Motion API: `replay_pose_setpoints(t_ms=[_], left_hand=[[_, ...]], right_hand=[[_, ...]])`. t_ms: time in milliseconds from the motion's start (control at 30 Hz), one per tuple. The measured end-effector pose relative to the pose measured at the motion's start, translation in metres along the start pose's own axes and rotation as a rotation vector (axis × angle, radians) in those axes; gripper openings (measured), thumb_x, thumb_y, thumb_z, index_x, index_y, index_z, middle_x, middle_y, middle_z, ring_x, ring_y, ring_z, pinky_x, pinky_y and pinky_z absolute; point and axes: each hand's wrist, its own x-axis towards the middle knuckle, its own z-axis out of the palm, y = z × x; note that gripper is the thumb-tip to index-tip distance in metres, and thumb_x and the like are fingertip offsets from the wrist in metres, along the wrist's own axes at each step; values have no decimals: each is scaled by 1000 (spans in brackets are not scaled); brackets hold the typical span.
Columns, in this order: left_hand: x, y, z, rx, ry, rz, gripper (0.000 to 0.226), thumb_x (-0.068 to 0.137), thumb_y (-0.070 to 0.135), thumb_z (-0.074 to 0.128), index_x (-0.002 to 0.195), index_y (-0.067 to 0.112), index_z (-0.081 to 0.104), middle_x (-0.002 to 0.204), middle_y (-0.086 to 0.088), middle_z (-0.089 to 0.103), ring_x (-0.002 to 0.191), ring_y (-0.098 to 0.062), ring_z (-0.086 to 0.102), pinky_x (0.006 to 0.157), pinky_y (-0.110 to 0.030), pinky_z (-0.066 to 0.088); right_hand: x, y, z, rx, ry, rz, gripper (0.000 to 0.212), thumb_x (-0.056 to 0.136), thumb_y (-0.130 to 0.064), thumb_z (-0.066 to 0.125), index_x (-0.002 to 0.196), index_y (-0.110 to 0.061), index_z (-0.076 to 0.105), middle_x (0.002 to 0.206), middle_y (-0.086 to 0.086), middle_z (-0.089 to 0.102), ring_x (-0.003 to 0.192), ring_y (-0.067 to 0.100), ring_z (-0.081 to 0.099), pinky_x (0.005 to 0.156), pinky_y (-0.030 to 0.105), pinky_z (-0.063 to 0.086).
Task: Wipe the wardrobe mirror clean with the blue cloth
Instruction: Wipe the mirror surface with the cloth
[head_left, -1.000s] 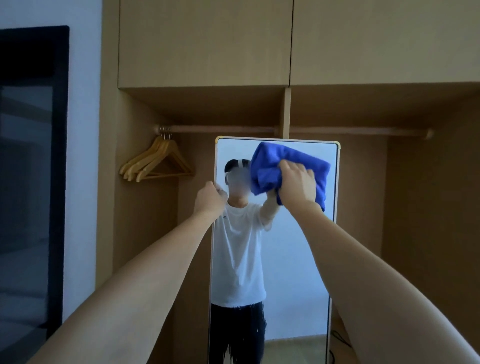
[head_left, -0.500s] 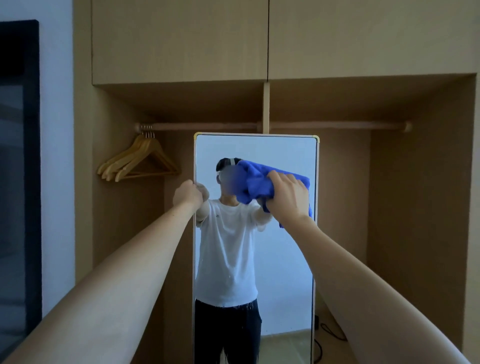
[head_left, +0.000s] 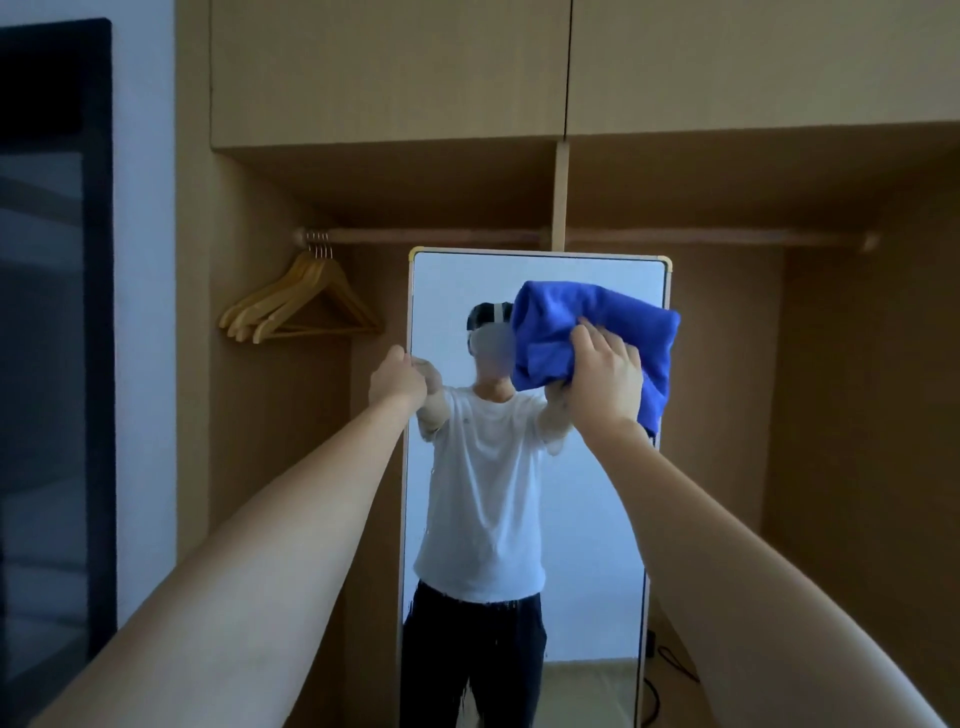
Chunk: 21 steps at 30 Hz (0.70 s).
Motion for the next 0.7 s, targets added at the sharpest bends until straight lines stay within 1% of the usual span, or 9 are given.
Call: replay_pose_setpoints(t_ms=[100, 167, 267, 300, 367, 467, 533, 600, 700], left_hand=[[2, -2, 2, -57, -7, -17, 32, 108, 23, 24, 117, 7, 49, 123, -14, 53, 114, -31, 54, 89, -37, 41], [4, -3, 4, -85, -7, -35, 30, 107, 24, 23, 110, 9, 49, 117, -11, 54, 106, -28, 54, 84, -35, 39], [5, -3, 6, -102, -2, -69, 27, 107, 23, 23, 108, 12, 47, 108, -7, 49, 99, -24, 49, 82, -35, 37], [4, -3, 6, -101, 1, -73, 24, 107, 21, 23, 106, 13, 46, 106, -7, 48, 97, -24, 49, 81, -35, 37], [3, -3, 7, -109, 8, -71, 19, 107, 16, 25, 102, 12, 44, 103, -10, 49, 88, -23, 49, 77, -34, 37], [1, -2, 8, -112, 12, -74, 16, 104, 11, 31, 106, 9, 47, 103, -13, 53, 71, -17, 46, 71, -32, 38], [1, -3, 10, -81, 42, -75, 15, 103, 12, 29, 101, 11, 44, 101, -12, 53, 67, -14, 43, 65, -31, 37], [-1, -5, 11, -79, 60, -47, 19, 105, 16, 26, 99, 12, 42, 98, -12, 52, 76, -19, 49, 69, -34, 37], [-3, -8, 9, -81, 55, -24, 21, 106, 18, 24, 101, 12, 44, 100, -11, 51, 89, -23, 51, 74, -35, 39]], right_hand=[[-22, 0, 6, -18, 16, -32, 41, 57, -5, 79, 95, -9, 63, 102, 6, 70, 88, 30, 64, 76, 39, 50], [-23, 0, 0, -17, -48, -18, 33, 60, -8, 73, 87, -14, 57, 87, 0, 67, 80, 27, 61, 68, 35, 44], [-3, -3, -24, 94, -60, 130, 19, 68, -12, 59, 83, -16, 48, 70, -2, 57, 68, 25, 56, 58, 33, 36], [5, -6, -35, 164, -7, 177, 20, 68, -10, 57, 87, -13, 51, 72, 0, 57, 70, 26, 55, 60, 36, 38], [21, -12, -54, 215, 159, 202, 29, 69, -7, 56, 98, -9, 56, 81, 6, 61, 81, 31, 55, 73, 41, 43], [48, -11, -62, 102, 322, 147, 36, 66, -4, 50, 101, -10, 57, 91, 4, 63, 90, 30, 54, 84, 38, 37], [61, -5, -58, -21, 292, 70, 36, 62, -4, 54, 97, -11, 55, 94, 2, 64, 94, 30, 55, 87, 40, 37], [62, 4, -48, -158, 150, -12, 36, 64, -4, 60, 98, -11, 54, 100, 5, 65, 100, 33, 55, 89, 42, 37], [42, 13, -28, -251, -59, 49, 43, 75, -2, 64, 116, -9, 54, 133, 10, 57, 123, 35, 49, 93, 45, 38]])
